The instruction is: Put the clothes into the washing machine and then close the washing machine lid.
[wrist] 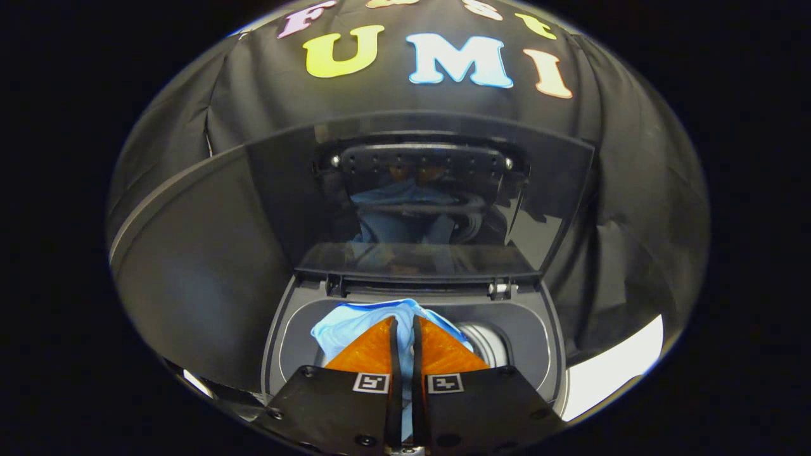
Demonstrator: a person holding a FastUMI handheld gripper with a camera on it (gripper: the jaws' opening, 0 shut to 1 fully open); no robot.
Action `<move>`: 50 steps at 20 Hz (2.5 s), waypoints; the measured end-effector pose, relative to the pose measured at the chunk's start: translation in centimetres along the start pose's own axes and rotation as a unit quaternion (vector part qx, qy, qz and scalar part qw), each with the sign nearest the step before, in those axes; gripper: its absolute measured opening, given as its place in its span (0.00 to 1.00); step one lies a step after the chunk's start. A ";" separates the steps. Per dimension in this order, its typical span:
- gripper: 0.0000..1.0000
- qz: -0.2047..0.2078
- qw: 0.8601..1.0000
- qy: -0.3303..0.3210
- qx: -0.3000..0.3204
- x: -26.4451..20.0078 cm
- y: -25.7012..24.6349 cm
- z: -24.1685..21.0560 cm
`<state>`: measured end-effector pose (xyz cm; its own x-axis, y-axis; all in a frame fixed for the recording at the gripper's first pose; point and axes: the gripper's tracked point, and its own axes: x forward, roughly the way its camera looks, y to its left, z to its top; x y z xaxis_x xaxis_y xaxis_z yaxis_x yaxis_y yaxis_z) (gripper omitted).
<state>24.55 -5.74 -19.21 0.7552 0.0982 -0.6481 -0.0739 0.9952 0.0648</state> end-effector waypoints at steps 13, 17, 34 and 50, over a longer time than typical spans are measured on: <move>0.98 -0.025 0.999 0.008 -0.027 -0.3 0.7 -1.9; 0.98 -0.024 0.998 -0.054 -0.019 -1.7 0.9 2.1; 0.97 -0.031 0.959 -0.282 -0.005 -5.0 1.2 20.3; 0.97 -0.051 0.971 -0.233 0.009 2.2 -0.9 23.1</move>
<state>41.38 -6.42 -3.16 0.9708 -0.0155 -0.2392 0.0243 0.9991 0.0340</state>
